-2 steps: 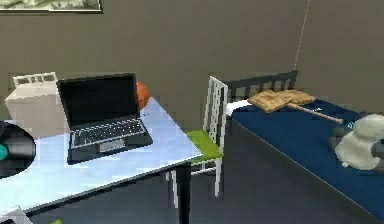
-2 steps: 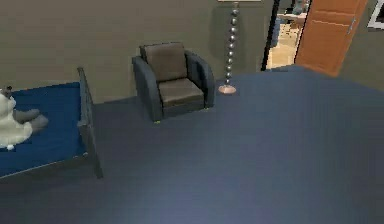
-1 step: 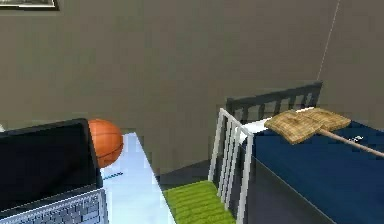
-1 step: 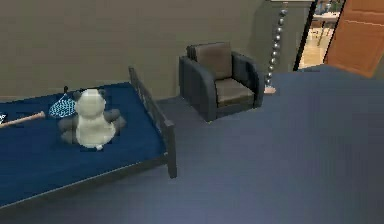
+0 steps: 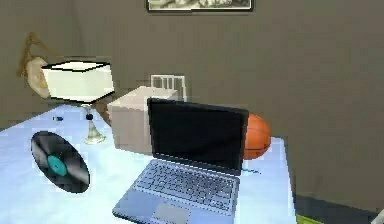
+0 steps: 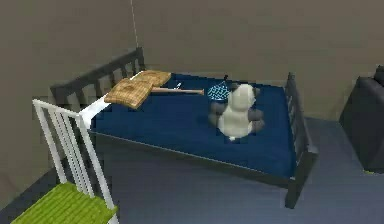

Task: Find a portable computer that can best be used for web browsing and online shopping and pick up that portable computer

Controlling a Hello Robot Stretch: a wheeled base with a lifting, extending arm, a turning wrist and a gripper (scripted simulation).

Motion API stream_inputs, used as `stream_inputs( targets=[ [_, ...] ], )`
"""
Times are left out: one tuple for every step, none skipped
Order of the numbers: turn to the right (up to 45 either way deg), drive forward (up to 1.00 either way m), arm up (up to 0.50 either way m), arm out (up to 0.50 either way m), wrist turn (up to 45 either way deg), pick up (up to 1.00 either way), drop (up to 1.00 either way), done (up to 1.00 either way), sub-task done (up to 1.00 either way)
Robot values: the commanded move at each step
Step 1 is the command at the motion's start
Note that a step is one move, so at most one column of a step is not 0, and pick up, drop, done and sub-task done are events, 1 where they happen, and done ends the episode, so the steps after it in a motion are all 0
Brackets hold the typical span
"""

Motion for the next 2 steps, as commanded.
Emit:
stream_inputs(
  targets=[
    [-45.0,0.00,0.00,0.00,0.0,0.00,0.00,0.00,0.00],
    [-42.0,0.00,0.00,0.00,0.0,0.00,0.00,0.00,0.00]
  ],
)
